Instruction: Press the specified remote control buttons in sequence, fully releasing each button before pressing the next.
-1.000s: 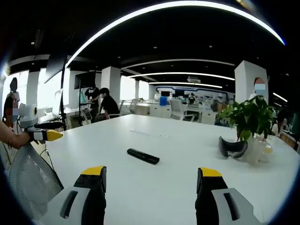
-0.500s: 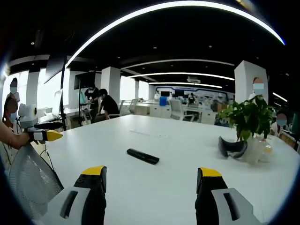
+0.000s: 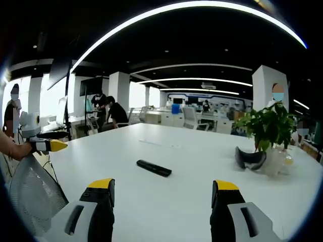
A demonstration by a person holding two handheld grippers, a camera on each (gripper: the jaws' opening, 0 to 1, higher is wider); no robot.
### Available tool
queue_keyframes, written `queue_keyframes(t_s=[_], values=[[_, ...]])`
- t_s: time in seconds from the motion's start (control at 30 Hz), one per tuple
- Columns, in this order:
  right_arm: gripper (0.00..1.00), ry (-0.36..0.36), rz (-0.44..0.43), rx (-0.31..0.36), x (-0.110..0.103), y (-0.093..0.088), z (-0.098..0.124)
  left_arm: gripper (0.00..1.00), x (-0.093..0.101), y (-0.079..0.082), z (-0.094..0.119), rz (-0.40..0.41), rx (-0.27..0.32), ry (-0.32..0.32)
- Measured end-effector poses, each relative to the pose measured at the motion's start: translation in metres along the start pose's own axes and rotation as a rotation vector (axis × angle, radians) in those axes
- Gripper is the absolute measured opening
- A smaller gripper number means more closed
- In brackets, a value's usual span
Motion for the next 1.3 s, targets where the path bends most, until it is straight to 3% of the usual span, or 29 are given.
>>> queue_keyframes(t_s=[0.83,1.1,1.23,1.3], values=[[0.78,0.021,-0.011,0.009,-0.003,0.002,-0.001,0.97,-0.008,0.0,0.001,0.011,0.018,0.02],[0.75,-0.066,0.01,-0.014,0.005,0.0,0.001,1.0,-0.005,0.007,0.002,0.024,0.067,0.001],[0.75,-0.132,0.038,-0.04,0.013,-0.003,0.003,1.0,-0.001,0.005,0.001,0.015,0.057,-0.023],[0.75,-0.144,0.048,-0.032,0.013,-0.001,0.004,1.0,0.003,0.013,0.003,0.048,0.115,-0.053]])
Point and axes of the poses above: the point that each gripper's makers call its tool centre point, and the gripper's own axes: z roughly backward along the fingers, x roughly to its right, y roughly out of its top, the point moved 4 cm from there along z, roughly backward along the fingers, and after that the axes turned 13 degrees about -z, right-handed, at the moved point
